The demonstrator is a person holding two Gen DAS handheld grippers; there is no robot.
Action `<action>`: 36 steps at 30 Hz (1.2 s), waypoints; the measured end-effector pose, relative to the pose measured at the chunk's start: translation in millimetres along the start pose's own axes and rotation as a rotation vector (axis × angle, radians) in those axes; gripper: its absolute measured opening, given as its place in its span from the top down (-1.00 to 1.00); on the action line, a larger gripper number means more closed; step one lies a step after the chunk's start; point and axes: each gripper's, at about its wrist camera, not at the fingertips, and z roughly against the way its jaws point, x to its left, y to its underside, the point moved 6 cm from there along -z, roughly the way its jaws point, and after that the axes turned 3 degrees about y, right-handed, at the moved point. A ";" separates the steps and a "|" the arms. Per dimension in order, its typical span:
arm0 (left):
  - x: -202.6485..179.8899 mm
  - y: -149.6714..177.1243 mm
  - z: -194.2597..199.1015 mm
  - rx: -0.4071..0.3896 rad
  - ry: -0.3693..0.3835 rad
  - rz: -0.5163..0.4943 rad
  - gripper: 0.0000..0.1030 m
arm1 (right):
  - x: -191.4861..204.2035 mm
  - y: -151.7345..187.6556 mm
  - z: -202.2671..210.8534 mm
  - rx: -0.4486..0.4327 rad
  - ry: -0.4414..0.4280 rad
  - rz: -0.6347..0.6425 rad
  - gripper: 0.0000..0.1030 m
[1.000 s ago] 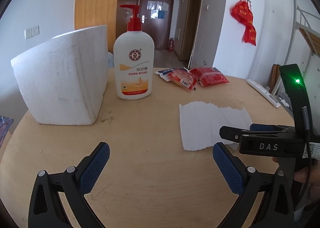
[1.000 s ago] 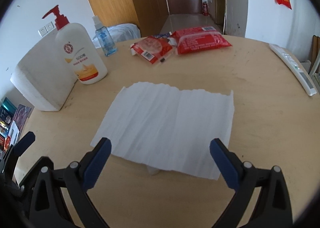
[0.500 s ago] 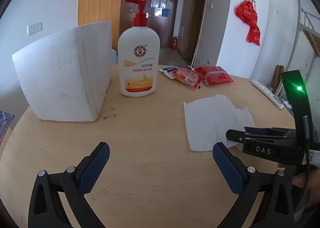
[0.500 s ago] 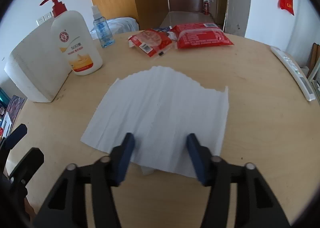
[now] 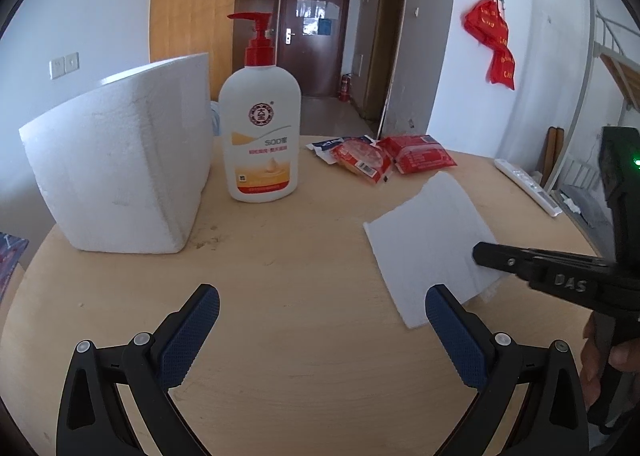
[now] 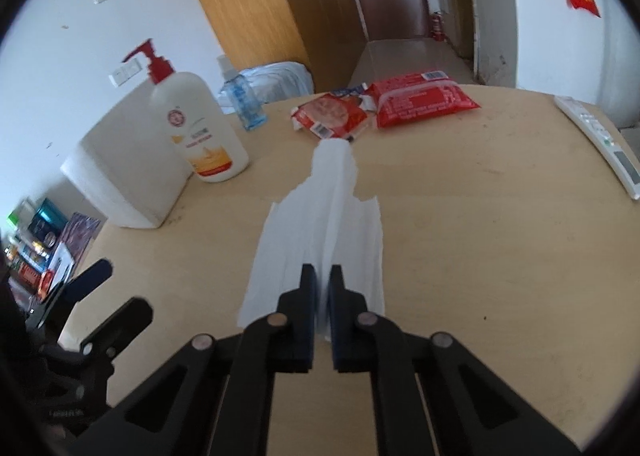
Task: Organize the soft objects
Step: 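Close the right tool on the white paper sheet and lift it, then close the left tool on the white foam strip while the right tool holds the paper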
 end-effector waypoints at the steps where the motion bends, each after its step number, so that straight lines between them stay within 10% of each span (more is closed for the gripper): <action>1: -2.1 -0.4 -0.4 0.003 0.001 -0.004 -0.99 | -0.8 -0.6 4.0 -0.010 -0.005 -0.004 0.84; 36: -90.1 7.1 -95.5 0.250 -0.016 0.009 -0.72 | -63.9 10.4 77.3 -0.192 -0.105 -0.128 0.84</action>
